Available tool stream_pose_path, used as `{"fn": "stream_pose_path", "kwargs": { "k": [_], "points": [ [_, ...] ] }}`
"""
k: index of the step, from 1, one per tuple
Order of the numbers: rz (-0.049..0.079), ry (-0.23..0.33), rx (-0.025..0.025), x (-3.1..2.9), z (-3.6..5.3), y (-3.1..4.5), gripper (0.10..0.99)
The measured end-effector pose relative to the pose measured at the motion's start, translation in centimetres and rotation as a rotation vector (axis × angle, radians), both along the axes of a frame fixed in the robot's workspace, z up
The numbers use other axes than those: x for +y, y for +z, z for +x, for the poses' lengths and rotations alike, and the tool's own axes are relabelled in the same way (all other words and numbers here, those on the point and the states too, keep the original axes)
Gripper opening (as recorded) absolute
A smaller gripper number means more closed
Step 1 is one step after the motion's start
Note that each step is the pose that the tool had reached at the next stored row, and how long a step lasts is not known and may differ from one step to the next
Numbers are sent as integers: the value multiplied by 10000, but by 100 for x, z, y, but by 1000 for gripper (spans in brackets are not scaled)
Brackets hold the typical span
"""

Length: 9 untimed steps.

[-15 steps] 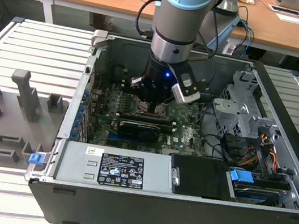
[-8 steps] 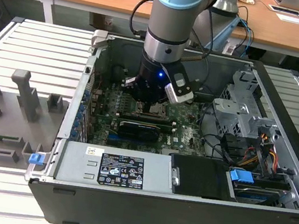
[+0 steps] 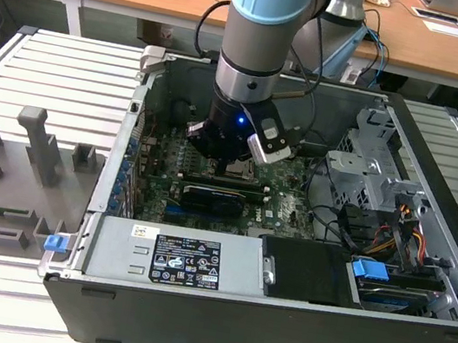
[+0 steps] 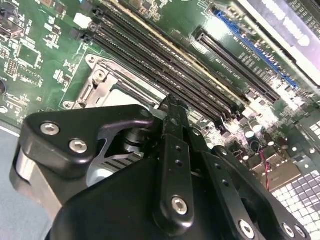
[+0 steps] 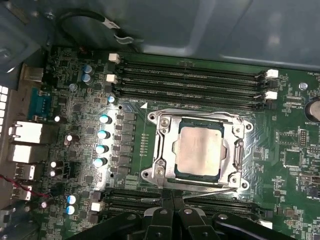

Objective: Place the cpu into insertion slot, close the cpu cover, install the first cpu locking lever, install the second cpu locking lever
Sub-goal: 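Install the second cpu locking lever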

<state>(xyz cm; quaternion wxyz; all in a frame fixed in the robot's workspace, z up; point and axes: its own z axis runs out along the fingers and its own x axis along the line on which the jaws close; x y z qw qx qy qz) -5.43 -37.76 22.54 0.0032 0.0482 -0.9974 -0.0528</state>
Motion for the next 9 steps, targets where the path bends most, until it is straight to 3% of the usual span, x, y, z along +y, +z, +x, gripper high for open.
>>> {"fn": "stream_pose_path", "kwargs": {
  "k": [5,9],
  "points": [
    [32,3,1,-34,-61,-2,106],
    [157,3,0,-58,-109,-36,106]
  ]
}}
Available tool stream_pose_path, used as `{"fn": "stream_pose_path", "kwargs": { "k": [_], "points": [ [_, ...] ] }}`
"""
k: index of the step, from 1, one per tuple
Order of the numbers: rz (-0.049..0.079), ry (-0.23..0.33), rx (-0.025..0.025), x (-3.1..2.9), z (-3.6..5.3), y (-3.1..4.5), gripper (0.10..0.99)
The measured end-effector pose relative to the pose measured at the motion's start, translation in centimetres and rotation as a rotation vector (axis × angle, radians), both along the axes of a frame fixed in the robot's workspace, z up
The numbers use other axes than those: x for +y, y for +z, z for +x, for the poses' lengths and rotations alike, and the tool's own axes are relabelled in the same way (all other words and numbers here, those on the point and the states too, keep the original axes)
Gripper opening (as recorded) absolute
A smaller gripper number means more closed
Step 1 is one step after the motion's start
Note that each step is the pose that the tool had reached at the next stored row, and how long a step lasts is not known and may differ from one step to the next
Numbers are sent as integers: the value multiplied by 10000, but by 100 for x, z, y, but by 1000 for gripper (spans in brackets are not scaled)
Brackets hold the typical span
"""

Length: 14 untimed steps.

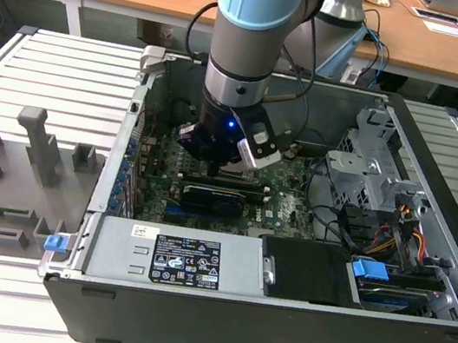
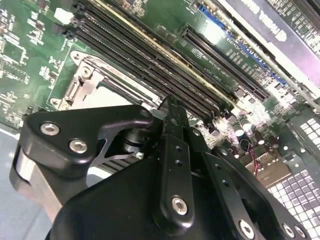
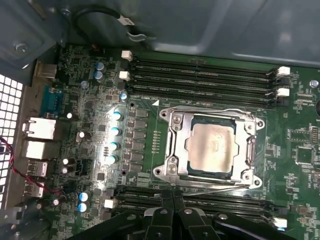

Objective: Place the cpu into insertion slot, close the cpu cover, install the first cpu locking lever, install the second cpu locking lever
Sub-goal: 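Install the second cpu locking lever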

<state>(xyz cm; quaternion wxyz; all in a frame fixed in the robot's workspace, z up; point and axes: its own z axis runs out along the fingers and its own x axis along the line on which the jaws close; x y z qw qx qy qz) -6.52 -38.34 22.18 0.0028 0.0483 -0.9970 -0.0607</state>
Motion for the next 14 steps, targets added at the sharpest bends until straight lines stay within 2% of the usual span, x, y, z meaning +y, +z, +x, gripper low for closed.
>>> {"fn": "stream_pose_path", "kwargs": {
  "k": [2,4,5,10,11,14],
  "points": [
    [41,-1,0,-5,-18,-22,106],
    [161,0,2,-11,-31,-59,106],
    [260,0,1,-16,-34,-74,106],
    [460,0,0,-19,-35,-136,106],
    [532,2,1,-23,-35,-148,106],
    [852,0,0,-33,-37,-170,106]
  ]
}}
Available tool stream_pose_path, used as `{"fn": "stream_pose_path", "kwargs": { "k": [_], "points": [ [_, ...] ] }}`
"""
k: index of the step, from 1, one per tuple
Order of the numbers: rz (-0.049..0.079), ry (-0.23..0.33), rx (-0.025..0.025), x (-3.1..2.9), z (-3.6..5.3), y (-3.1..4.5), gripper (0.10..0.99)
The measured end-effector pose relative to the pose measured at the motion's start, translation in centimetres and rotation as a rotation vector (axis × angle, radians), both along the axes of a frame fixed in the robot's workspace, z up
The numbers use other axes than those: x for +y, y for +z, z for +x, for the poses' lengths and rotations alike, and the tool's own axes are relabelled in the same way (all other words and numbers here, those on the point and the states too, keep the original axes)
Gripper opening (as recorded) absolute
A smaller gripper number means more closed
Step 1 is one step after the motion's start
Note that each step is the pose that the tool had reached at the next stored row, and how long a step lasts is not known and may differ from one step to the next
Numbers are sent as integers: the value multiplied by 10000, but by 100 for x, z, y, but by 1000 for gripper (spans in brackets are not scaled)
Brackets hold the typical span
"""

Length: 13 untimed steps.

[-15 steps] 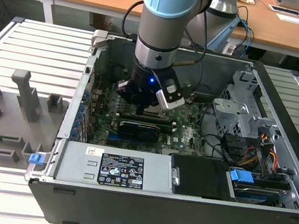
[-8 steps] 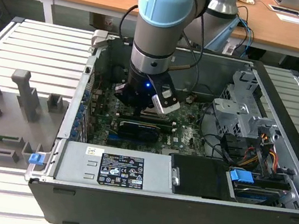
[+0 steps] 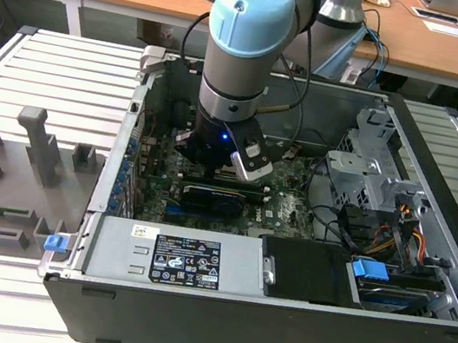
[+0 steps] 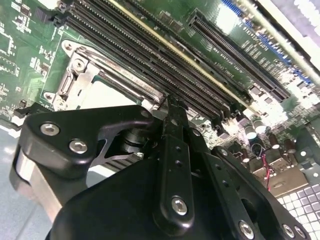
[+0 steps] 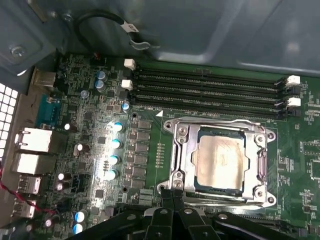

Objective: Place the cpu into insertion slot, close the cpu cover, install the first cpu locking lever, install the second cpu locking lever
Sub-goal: 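Install the second cpu locking lever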

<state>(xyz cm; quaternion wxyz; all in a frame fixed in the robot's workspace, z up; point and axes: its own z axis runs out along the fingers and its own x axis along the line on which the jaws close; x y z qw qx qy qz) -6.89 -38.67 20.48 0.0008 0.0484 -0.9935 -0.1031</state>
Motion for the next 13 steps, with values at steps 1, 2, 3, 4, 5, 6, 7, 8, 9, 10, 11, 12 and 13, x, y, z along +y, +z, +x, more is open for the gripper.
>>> {"fn": "stream_pose_path", "kwargs": {
  "k": [1,2,3,4,5,6,7,8,9,10,11,12,13],
  "points": [
    [51,-1,0,-3,-1,-11,106],
    [80,-1,0,-4,-1,-18,106],
    [140,0,-1,-7,-4,-28,106],
    [187,0,-1,-7,-8,-32,106],
    [233,1,0,-8,-16,-34,106],
    [284,1,0,-8,-29,-35,106],
    [311,1,1,-7,-43,-36,106],
    [340,0,0,-7,-62,-39,106],
    [360,0,-1,-6,-72,-54,106],
    [367,1,0,-5,-74,-63,106],
    [376,2,0,-5,-75,-71,106],
    [380,1,0,-5,-77,-77,106],
    [379,1,2,-5,-80,-77,106]
  ]
}}
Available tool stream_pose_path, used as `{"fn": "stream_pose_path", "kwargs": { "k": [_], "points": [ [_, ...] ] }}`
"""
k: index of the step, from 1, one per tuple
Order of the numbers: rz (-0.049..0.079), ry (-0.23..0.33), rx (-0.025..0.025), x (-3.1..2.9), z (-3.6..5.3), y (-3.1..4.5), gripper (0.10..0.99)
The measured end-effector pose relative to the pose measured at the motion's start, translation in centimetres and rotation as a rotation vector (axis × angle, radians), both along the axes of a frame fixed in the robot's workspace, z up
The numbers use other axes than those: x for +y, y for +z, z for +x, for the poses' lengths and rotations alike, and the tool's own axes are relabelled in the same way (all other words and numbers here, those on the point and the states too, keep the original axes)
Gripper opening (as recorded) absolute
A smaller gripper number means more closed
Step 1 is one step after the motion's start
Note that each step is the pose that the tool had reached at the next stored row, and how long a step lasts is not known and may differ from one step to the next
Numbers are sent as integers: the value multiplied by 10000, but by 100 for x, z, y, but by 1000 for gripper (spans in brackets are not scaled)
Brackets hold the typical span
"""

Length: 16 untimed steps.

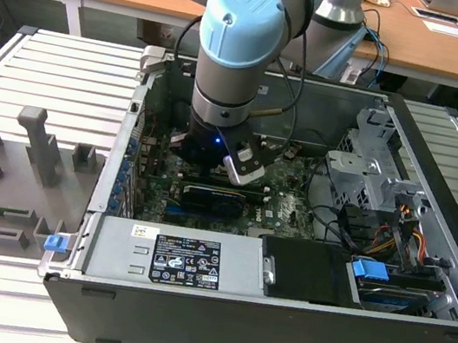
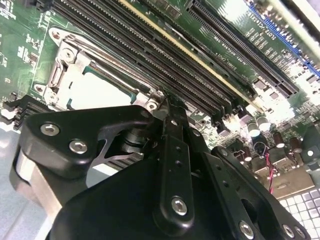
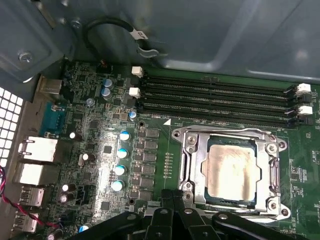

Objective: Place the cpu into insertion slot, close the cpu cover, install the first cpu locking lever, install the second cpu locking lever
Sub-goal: 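Install the second cpu locking lever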

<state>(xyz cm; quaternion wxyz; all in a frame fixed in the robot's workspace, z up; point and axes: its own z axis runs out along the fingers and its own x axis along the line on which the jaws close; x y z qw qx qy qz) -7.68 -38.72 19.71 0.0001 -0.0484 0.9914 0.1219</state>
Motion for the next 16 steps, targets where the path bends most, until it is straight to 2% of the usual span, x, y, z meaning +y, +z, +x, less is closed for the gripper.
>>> {"fn": "stream_pose_path", "kwargs": {
  "k": [5,11,14,16],
  "points": [
    [5,0,-3,1,-3,45,106],
    [-12,-1,-2,8,-3,183,106],
    [-13,0,-2,9,-3,228,106],
    [-10,-1,-4,10,-3,229,106]
  ]
}}
